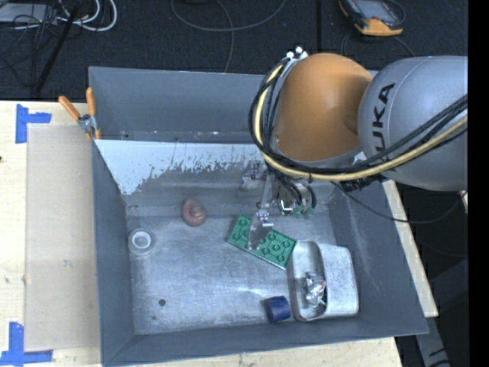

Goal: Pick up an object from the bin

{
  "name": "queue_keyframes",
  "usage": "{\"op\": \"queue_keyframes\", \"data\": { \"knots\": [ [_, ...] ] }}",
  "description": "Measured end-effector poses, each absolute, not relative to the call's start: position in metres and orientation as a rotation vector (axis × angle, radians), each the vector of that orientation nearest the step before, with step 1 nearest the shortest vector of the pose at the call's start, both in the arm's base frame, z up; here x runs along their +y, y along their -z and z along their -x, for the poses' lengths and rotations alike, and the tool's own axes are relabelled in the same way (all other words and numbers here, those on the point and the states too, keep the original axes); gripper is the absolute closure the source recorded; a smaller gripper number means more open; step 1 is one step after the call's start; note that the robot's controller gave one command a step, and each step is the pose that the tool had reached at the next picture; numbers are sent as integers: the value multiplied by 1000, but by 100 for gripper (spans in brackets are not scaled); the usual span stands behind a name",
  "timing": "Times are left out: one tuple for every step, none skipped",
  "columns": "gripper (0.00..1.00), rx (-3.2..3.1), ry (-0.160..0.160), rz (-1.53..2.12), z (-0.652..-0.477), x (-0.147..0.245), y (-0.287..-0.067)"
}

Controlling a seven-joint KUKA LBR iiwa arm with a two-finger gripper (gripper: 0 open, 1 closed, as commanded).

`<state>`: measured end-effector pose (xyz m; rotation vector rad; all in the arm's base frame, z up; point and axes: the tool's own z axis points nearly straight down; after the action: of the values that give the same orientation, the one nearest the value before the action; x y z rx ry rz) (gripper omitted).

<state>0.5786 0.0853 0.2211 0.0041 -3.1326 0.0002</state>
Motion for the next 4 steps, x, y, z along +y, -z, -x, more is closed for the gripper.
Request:
{"op": "queue_keyframes", "data": {
  "knots": [
    [0,-3141,15,-30,-601,-31,-73],
    [0,-3140,4,65,-584,14,-101],
    [0,-3141,0,20,-588,6,-100],
    [0,-3134,3,239,-592,9,-73]
  ]
}}
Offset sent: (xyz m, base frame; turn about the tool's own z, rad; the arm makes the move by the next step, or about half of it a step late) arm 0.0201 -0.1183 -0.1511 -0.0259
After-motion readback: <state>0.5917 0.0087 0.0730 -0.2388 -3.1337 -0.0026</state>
